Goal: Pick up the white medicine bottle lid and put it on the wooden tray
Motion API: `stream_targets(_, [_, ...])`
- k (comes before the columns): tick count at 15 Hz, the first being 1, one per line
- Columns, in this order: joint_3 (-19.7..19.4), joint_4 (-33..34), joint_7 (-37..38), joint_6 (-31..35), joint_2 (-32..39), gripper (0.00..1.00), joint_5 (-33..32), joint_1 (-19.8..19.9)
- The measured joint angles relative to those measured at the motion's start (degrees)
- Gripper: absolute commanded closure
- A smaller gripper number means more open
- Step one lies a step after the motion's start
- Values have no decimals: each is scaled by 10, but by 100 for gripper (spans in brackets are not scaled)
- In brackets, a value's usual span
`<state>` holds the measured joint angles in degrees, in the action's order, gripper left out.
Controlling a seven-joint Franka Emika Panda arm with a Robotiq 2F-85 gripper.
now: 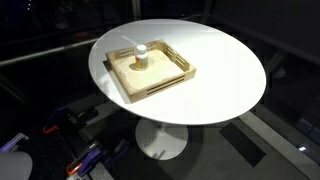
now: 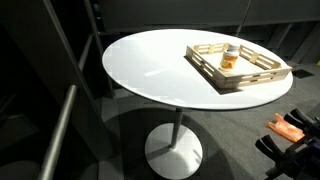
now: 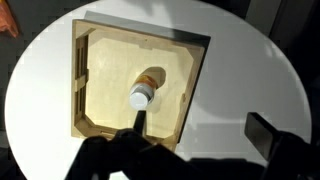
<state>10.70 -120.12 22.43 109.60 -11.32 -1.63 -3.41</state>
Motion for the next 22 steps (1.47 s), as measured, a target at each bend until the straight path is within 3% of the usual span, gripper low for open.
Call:
stream_targets(7, [-31, -4, 25, 70, 37, 0, 1, 7])
stream_targets(18, [-52, -5, 26, 77, 58, 0, 1, 11])
stream_targets(22, [-64, -32, 26, 137, 68, 0, 1, 13])
